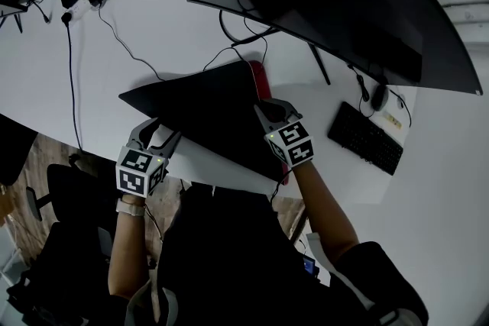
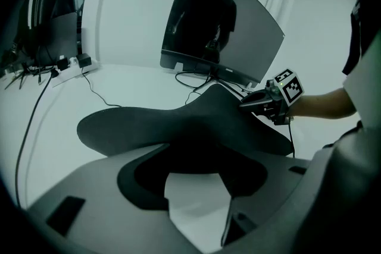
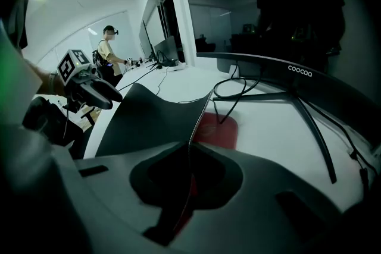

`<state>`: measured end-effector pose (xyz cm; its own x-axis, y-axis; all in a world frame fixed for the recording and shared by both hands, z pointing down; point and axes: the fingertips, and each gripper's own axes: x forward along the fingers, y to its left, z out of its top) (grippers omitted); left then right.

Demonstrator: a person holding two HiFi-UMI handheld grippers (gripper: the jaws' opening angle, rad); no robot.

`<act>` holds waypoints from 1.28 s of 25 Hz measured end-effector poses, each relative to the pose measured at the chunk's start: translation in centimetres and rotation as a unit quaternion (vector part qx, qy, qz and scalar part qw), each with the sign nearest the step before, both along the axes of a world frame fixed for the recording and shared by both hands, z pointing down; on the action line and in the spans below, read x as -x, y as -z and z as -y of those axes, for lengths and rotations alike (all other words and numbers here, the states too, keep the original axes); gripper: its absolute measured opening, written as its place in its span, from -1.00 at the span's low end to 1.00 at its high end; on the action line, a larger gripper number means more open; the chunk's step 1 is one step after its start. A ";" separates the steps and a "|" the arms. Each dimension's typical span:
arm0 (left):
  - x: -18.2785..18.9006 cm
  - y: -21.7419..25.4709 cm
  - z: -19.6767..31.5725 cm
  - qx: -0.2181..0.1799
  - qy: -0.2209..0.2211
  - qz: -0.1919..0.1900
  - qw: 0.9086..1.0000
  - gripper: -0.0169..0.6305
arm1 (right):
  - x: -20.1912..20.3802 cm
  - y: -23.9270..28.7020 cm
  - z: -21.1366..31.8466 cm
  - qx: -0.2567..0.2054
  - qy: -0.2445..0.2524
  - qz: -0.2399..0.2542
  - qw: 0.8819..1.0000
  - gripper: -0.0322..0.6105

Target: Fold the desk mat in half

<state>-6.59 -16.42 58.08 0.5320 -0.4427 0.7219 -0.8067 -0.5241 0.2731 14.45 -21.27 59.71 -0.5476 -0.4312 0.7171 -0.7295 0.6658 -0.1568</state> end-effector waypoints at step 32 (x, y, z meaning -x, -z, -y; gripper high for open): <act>-0.4 -1.3 1.0 -0.002 -0.013 0.073 0.997 -0.25 | -4.1 -3.3 4.1 0.017 -0.015 -0.055 0.998 -0.60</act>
